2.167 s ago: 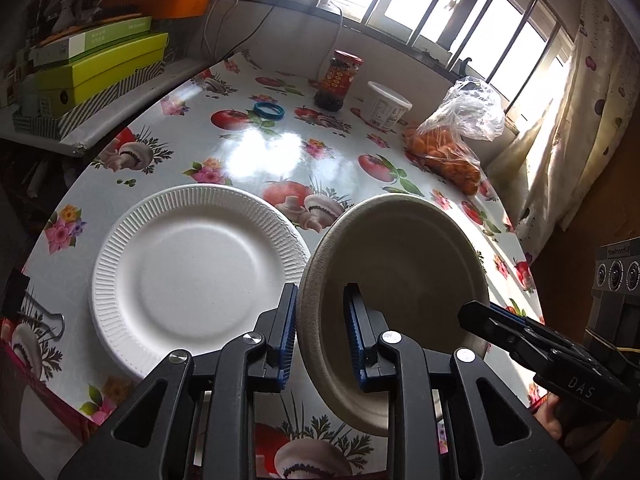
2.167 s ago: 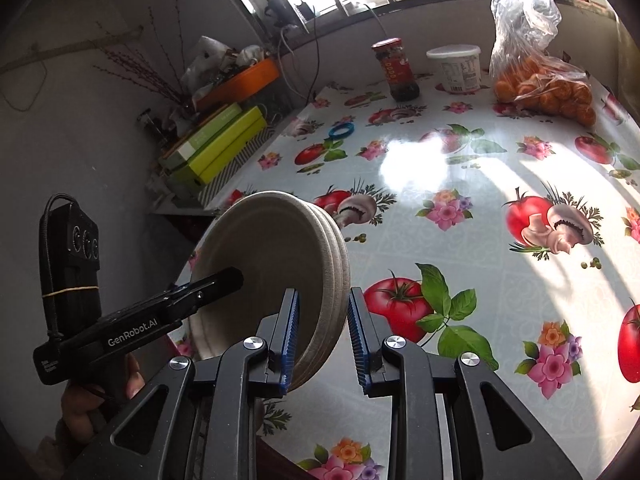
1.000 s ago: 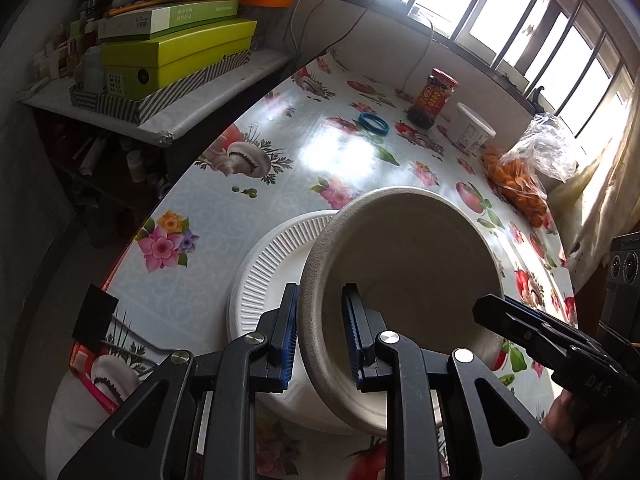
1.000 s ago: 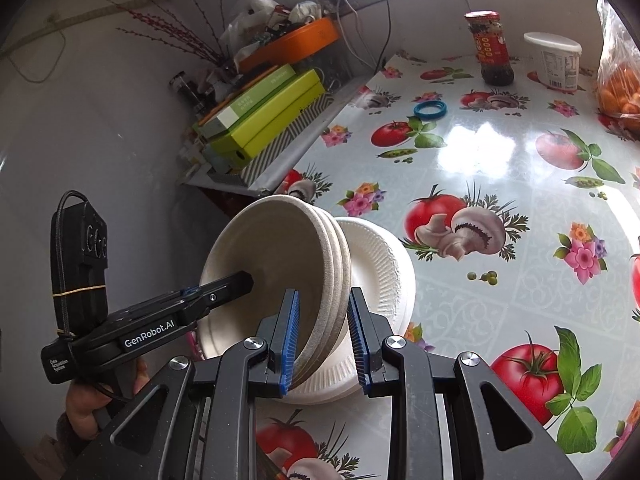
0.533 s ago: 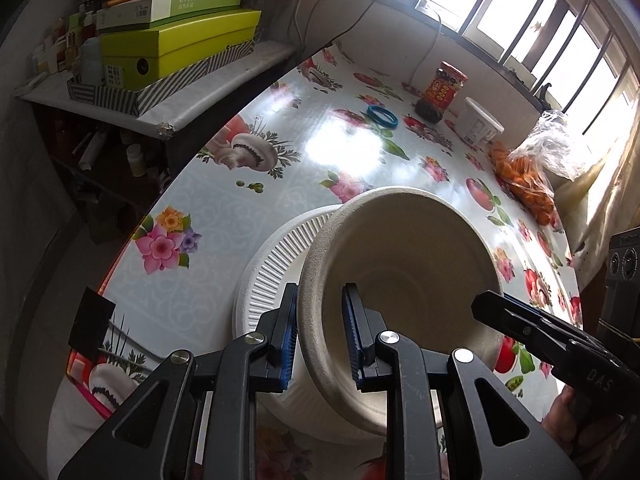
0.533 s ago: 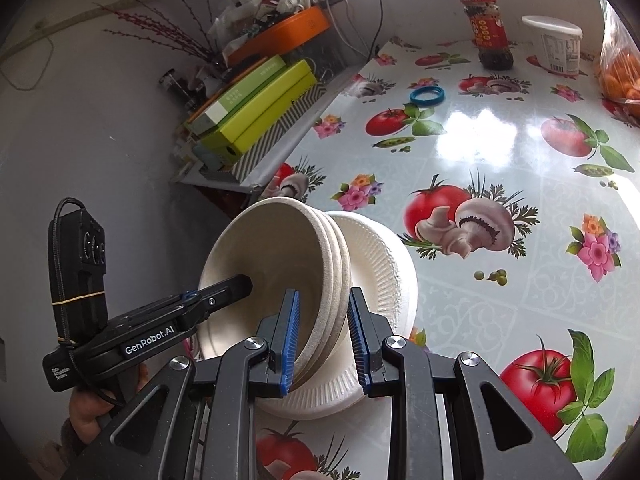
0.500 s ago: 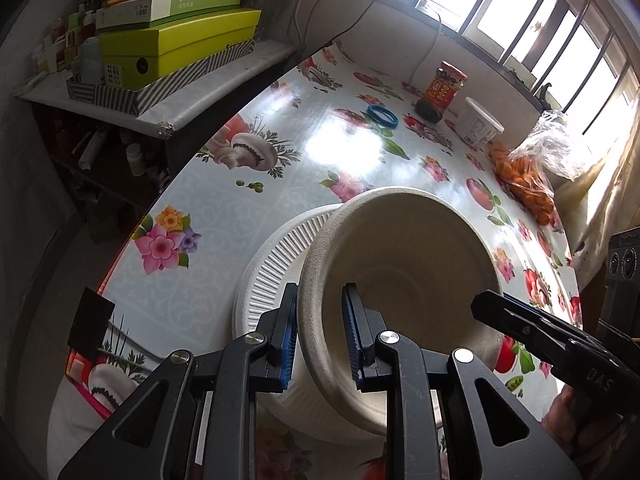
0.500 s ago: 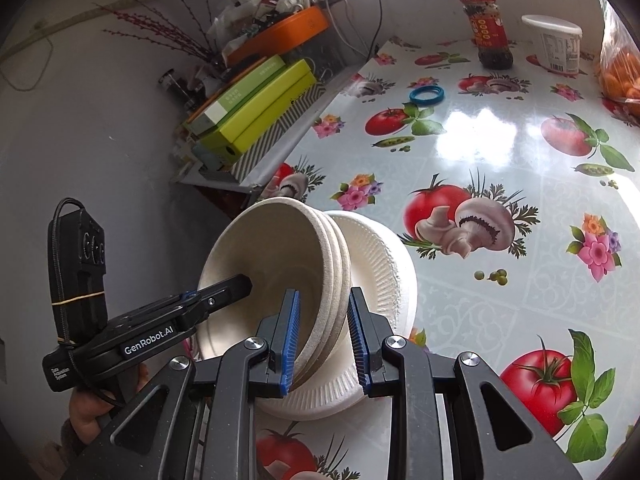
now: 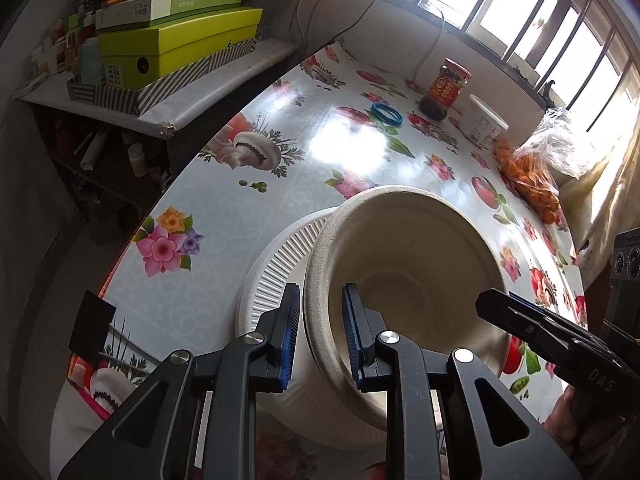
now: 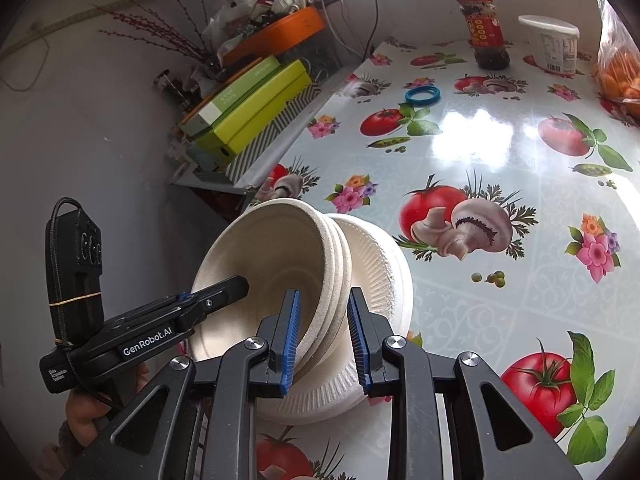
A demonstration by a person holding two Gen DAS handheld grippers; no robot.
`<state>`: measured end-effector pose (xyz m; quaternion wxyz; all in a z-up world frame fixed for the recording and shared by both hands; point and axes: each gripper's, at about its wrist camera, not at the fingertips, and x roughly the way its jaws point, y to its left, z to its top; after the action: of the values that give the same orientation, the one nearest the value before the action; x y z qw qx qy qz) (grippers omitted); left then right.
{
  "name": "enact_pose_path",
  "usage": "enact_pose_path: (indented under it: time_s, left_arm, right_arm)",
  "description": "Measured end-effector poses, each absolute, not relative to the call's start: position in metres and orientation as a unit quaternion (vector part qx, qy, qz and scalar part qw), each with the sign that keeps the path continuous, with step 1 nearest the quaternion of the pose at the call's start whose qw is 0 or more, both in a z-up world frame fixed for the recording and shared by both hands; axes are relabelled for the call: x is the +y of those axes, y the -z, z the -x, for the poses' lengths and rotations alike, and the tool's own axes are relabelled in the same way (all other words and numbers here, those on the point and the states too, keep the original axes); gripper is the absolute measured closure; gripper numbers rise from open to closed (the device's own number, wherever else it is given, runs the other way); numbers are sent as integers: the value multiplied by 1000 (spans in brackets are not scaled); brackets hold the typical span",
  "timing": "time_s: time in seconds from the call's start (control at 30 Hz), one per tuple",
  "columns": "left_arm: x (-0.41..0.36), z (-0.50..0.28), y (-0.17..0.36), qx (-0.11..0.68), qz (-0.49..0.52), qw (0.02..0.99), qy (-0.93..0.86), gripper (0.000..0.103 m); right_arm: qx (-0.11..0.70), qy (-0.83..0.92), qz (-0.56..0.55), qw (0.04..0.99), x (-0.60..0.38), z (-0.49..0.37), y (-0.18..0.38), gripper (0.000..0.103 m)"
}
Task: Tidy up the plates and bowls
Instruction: 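Lower the nested bowls onto the white plate stack with the left gripper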
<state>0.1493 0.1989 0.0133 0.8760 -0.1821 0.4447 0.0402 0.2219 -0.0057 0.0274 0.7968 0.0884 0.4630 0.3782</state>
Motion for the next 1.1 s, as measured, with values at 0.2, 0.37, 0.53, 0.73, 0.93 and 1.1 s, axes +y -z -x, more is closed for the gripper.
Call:
enact_pose_path:
  time_s: [0.2, 0.37, 0.53, 0.73, 0.93, 1.1]
  left_arm:
    - [200, -149, -14, 443, 181, 877, -39, 79]
    - [201, -148, -15, 439, 183, 879, -37, 63]
    - [203, -146, -14, 438, 189, 878, -39, 63]
    - [203, -142, -17, 432, 191, 880, -41, 63]
    - [205, -135, -21, 422, 191, 885, -43, 63]
    - [205, -125, -29, 406, 186, 893, -48, 63]
  right_arm:
    - [462, -374, -85, 800, -5, -222, -27, 77]
    - [461, -376, -92, 799, -6, -221, -27, 64]
    - [456, -374, -91, 802, -7, -220, -28, 63]
    - [449, -372, -93, 807, -10, -215, -30, 60]
    - [439, -364, -90, 817, -16, -209, -33, 56]
    - [422, -358, -81, 829, -22, -203, -39, 54]
